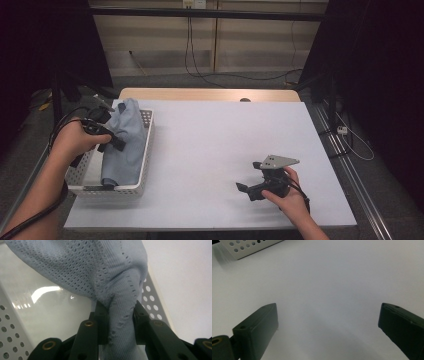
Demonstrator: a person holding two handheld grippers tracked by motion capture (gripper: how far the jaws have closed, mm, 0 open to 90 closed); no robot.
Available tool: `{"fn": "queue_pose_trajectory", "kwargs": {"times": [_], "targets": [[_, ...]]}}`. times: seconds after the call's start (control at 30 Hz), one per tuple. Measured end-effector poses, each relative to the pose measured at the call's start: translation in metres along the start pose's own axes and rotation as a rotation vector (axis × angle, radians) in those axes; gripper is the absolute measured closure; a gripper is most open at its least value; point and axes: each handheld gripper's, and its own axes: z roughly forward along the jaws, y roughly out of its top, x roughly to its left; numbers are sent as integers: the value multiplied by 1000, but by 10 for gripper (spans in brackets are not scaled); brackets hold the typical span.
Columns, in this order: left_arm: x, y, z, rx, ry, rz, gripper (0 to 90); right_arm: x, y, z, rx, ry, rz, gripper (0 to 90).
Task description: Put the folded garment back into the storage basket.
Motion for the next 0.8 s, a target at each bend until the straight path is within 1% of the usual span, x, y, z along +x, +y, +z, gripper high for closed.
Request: {"fn": "queue_pose_trajectory", "kwargs": {"times": [0.37,0.43,0.6,0.8], "targets": [[-1,0,0,1,0,5,719,0,0,0,1,-1,-2,25],[-1,-1,0,-1,-6,6,719,0,0,0,0,-1,-2,25],[2,-3,0,-5,-6,-3,719,1,0,0,1,0,-2,25],[5,-5,0,-6,-4,-3,714,0,0,-1,0,-3,1,25]]}}
